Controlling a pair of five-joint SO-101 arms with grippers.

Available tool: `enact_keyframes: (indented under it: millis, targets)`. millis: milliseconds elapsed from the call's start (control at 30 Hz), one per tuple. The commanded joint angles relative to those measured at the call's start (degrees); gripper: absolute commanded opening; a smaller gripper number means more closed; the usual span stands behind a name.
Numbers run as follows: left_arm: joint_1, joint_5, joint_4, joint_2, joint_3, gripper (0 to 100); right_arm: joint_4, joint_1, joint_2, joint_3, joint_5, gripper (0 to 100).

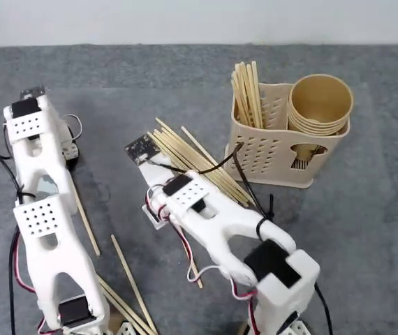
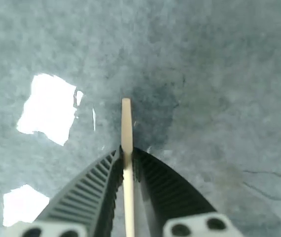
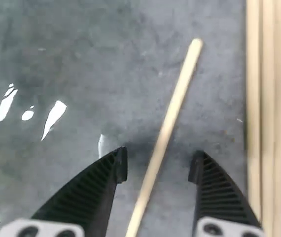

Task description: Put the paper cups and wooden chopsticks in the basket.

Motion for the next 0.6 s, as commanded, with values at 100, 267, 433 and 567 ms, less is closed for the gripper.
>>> enact_keyframes:
  millis: [100, 267, 433, 567]
  targets:
    - [-0.1, 1.0, 1.1, -0.6, -6.4, 1, -0.1, 1.9, 4.4, -5.5, 2.4, 1.0]
    - [-0.1, 1.0, 1.1, -0.7, -9.3, 1, 3.7, 2.0, 4.0, -7.9, 3.5, 0.8]
    - [-0.1, 1.0, 1.2, -4.8, -10.0, 1, 10.5, 2.1, -1.6, -11.3, 3.5, 0.8]
    - [-0.1, 1.0, 1.2, -13.3, -6.6, 1, 16.4, 2.1, -10.4, -13.3, 3.5, 0.8]
